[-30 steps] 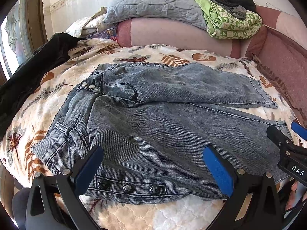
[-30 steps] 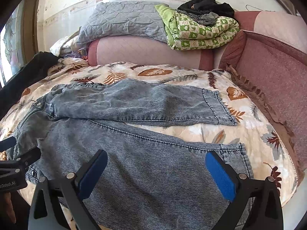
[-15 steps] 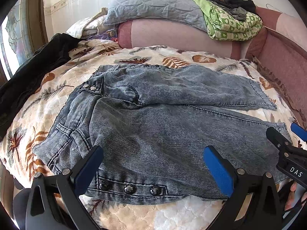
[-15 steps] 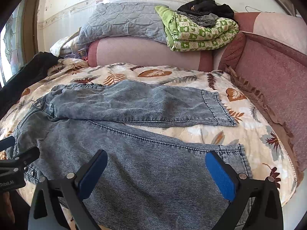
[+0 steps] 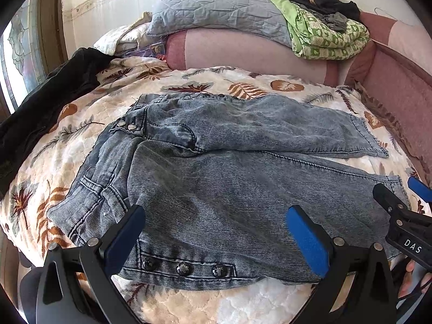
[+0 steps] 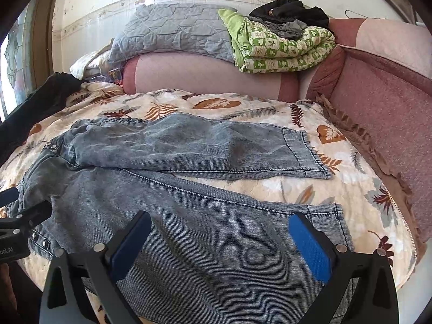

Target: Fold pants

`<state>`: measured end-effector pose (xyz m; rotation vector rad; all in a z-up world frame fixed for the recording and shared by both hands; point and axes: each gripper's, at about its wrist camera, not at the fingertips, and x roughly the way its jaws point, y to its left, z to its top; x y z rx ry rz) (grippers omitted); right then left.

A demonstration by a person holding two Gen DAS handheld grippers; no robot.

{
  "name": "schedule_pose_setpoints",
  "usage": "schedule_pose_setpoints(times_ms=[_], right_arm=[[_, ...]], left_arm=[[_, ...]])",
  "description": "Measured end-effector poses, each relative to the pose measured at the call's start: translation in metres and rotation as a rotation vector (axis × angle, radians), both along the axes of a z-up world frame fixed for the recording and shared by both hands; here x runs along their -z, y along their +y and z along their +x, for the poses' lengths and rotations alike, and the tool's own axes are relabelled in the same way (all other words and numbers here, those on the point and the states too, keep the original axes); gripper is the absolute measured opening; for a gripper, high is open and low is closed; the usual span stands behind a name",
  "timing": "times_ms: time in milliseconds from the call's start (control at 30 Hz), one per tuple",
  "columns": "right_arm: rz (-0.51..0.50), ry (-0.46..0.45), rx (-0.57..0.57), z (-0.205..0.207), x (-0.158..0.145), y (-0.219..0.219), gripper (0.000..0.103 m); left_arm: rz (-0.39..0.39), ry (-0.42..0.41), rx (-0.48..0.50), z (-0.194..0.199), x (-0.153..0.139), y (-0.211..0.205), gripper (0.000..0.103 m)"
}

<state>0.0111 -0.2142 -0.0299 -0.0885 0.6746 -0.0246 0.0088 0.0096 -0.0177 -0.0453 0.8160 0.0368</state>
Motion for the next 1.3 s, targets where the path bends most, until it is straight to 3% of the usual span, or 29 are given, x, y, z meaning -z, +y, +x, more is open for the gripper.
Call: schedule_pose_setpoints(times_ms=[333,533,1300], right_arm=[[-0.007,0.002,0.000,0.000,0.002,0.001,0.103],[-0.004,0.008,0.004,0.001,0.002,-0.001,0.103],[-0.009,0.017,0.009,0.002,0.004,0.001,0.103]], left_arm=[[-0.019,0.003,0.001,0.000,0.002,0.005,0.103],[-0.103,0.064,0.008,0.009,0.005,0.017,0.103],[-0.122,0.063,0.020,0.006,0.006,0.021,0.103]])
